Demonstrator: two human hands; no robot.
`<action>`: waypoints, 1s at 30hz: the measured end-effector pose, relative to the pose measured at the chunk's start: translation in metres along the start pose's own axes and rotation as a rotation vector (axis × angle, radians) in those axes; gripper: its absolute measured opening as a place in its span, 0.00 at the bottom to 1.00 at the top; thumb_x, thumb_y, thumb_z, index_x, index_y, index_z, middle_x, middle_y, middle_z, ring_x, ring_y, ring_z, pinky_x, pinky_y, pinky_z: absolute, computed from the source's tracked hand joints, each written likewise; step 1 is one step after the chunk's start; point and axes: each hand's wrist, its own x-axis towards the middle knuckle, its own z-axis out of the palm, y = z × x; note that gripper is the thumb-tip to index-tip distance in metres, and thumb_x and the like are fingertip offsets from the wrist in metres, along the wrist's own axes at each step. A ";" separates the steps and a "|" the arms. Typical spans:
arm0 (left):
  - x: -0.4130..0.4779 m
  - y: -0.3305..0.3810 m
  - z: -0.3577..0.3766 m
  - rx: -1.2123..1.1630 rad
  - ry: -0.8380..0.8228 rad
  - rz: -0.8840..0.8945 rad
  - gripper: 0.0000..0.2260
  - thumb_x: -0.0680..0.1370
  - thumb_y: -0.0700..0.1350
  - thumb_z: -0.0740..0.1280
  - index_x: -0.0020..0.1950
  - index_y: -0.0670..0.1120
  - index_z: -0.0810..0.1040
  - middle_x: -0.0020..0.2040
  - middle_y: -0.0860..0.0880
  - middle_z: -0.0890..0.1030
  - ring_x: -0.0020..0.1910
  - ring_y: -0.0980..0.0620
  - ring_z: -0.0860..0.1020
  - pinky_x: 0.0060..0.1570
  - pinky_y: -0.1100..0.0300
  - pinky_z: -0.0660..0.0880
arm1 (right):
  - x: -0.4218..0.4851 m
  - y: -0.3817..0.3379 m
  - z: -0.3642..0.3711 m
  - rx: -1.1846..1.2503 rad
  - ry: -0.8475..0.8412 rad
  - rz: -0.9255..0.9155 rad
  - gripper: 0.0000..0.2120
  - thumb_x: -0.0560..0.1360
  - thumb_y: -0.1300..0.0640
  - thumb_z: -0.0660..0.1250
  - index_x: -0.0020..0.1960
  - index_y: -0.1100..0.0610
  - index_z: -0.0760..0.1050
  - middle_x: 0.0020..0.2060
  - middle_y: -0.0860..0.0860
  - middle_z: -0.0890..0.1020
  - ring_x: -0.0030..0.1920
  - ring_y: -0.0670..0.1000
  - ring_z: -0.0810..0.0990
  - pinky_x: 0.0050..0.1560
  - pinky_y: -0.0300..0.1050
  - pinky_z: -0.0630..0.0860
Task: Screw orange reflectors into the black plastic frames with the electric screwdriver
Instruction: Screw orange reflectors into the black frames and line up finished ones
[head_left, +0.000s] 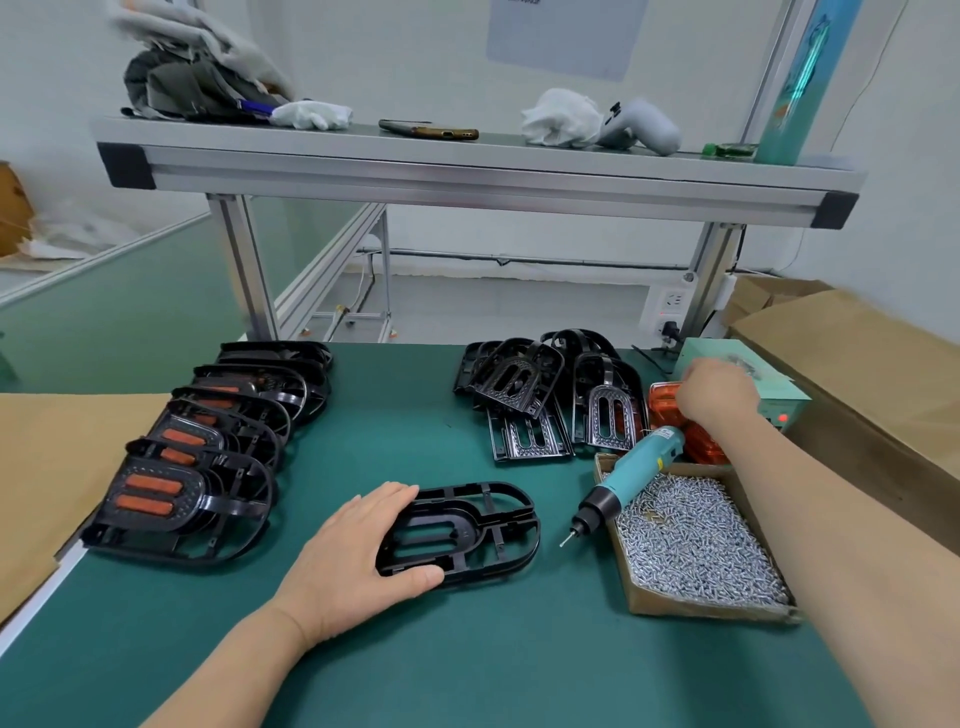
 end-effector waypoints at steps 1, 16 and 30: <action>-0.001 0.000 0.000 -0.006 -0.002 0.005 0.48 0.65 0.83 0.52 0.79 0.59 0.57 0.75 0.68 0.56 0.75 0.69 0.51 0.77 0.63 0.46 | 0.000 0.000 -0.004 0.030 0.011 0.014 0.13 0.76 0.63 0.62 0.59 0.61 0.78 0.55 0.62 0.81 0.57 0.63 0.79 0.51 0.51 0.77; -0.017 0.005 -0.003 -0.064 -0.049 0.023 0.46 0.66 0.81 0.58 0.79 0.60 0.55 0.76 0.67 0.53 0.78 0.67 0.49 0.77 0.63 0.46 | -0.084 -0.063 -0.049 0.917 -0.138 -0.245 0.10 0.76 0.59 0.72 0.39 0.46 0.82 0.37 0.45 0.83 0.37 0.46 0.76 0.38 0.41 0.71; -0.008 0.070 -0.049 -0.592 0.301 0.005 0.32 0.67 0.62 0.73 0.70 0.62 0.72 0.56 0.63 0.79 0.63 0.60 0.75 0.63 0.73 0.65 | -0.197 -0.108 -0.045 0.942 -0.321 -0.516 0.06 0.75 0.59 0.72 0.41 0.50 0.85 0.34 0.42 0.84 0.36 0.40 0.78 0.44 0.38 0.74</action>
